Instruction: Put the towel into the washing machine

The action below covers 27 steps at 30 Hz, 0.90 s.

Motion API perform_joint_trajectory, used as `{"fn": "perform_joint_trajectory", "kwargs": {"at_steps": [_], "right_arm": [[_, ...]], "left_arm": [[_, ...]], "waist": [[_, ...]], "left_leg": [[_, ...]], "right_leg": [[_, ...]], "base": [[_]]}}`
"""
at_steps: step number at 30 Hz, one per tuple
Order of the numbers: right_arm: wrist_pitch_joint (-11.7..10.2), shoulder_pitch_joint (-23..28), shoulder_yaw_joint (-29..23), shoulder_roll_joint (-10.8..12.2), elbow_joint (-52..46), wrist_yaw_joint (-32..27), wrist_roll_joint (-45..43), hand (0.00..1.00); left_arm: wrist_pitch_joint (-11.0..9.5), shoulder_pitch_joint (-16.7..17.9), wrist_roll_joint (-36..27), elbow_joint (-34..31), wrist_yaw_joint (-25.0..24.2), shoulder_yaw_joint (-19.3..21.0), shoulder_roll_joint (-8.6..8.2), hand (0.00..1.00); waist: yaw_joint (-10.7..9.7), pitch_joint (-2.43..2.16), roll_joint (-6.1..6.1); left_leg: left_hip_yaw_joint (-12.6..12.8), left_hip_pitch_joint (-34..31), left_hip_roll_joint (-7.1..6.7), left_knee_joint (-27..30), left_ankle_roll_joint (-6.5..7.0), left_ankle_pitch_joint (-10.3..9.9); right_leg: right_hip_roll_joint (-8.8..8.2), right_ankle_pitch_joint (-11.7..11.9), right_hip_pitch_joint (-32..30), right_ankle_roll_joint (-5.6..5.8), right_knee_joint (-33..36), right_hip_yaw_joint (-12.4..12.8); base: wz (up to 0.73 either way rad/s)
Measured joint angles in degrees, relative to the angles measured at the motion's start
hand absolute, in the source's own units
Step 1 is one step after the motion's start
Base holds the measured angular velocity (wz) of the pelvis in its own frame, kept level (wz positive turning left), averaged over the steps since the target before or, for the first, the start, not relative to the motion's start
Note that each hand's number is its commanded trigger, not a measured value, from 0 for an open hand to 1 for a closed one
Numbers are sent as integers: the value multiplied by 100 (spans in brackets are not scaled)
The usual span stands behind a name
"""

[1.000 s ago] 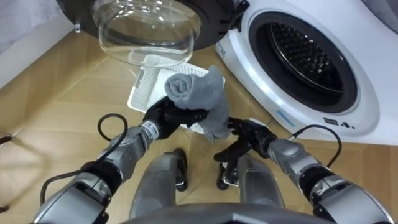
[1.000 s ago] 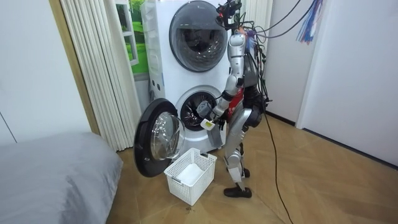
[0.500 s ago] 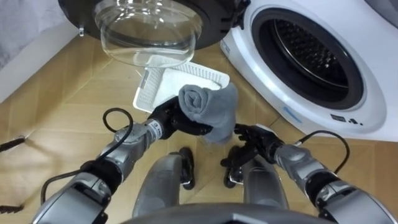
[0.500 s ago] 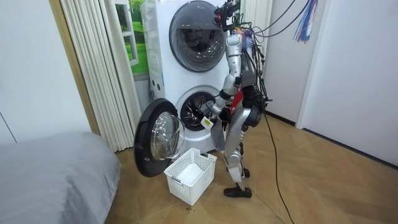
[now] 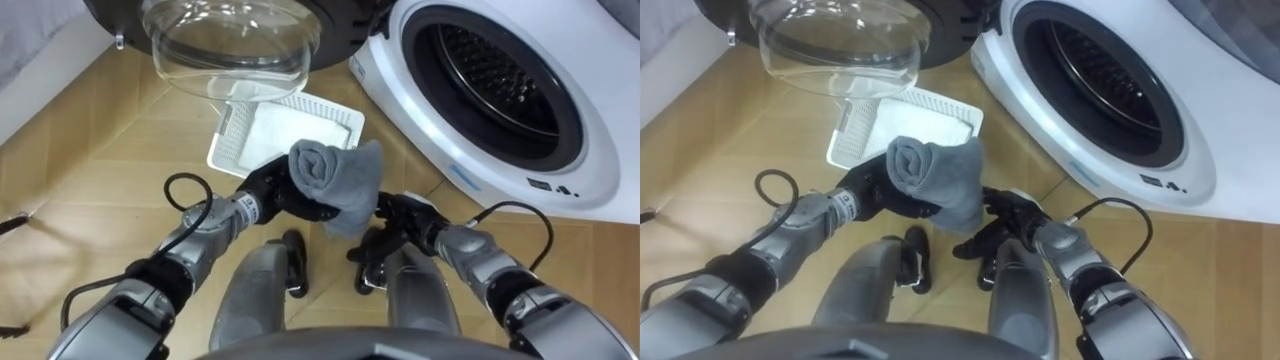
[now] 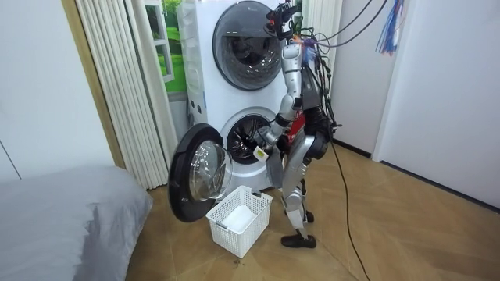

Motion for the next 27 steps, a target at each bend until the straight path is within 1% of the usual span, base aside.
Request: {"fn": "perform_joint_trajectory", "kwargs": {"at_steps": [1, 4, 6, 8, 10, 12, 13, 14, 15, 19, 21, 23, 27], "right_arm": [[0, -2, 0, -2, 2, 0, -11, 0], [3, -7, -17, 10, 17, -5, -83, 0], [12, -20, -27, 23, 17, -13, -83, 0], [13, -20, -31, 25, 17, -16, -89, 0], [14, -19, -30, 45, 15, -16, -84, 0], [14, -19, -31, 48, 15, -25, -80, 0], [14, -18, -31, 49, 15, -32, -82, 90], [15, -16, -31, 57, 24, -52, -84, 100], [17, -18, -31, 66, 33, -77, -84, 100], [22, -59, -35, 70, 32, -136, -107, 100], [93, -99, -38, 90, 26, -208, -105, 100], [138, -154, -39, 121, 26, -285, -104, 100], [216, -248, -38, 170, 17, -458, -104, 100]], "left_arm": [[5, 0, -2, 1, -12, -3, -9, 100], [50, 2, -393, 7, -166, -112, -43, 100], [184, 3, -796, 5, -299, -129, -63, 100], [277, 2, -995, -8, -390, -101, -64, 100], [344, -5, -1230, -14, -456, -97, -70, 100], [393, -12, -1467, -14, -478, -95, -128, 100], [399, -13, -1507, -14, -478, -95, -150, 100], [402, -17, -1512, -15, -485, -76, -204, 100], [405, -19, -1513, -27, -490, -64, -250, 100], [427, -17, -1629, -111, -555, -67, -269, 100], [557, -23, -1900, -262, -556, -75, -271, 100], [634, -60, -2122, -286, -559, -95, -281, 100], [705, -75, -2555, -285, -559, -92, -282, 100]], "waist": [[0, -1, 1], [-9, -3, 5], [-29, -4, 4], [-50, -8, 9], [-87, -11, 14], [-96, -11, 15], [-97, -11, 15], [-90, -11, 14], [-83, -12, 14], [-87, -13, 11], [-89, -16, 9], [-89, -21, 6], [-77, -26, 4]], "left_leg": [[0, 0, 3, 3, 0, 0], [-32, 7, 7, 36, 0, 0], [-36, 22, 1, 35, 0, 0], [-37, 28, 0, 33, 1, 1], [-41, 30, 2, 36, 6, 4], [-42, 56, 7, 42, 6, 5], [-43, 68, 8, 42, 7, 5], [-48, 96, 8, 36, 7, 5], [-60, 114, 7, 37, 6, 5], [-75, 113, 5, 43, 6, 5], [-74, 110, 7, 44, 6, 5], [-74, 112, 7, 44, 6, 5], [-75, 115, 8, 44, 3, 7]], "right_leg": [[3, 0, 4, 0, -5, -2], [4, 1, 33, -1, -4, -18], [-1, 2, 42, -1, 4, -17], [-1, 3, 42, -2, 7, -11], [0, 5, 50, -5, 4, -13], [1, 8, 82, -9, 3, -13], [2, 8, 98, -9, 0, -15], [4, 8, 133, -9, -12, -18], [5, 8, 155, -9, -18, -21], [6, 9, 161, -8, -16, -27], [8, 9, 158, -8, -18, -28], [9, 9, 158, -8, -15, -28], [9, 9, 155, -9, -2, -32]], "base": [[0], [1], [0], [0], [0], [0], [0], [0], [0], [0], [0], [0], [0]]}}
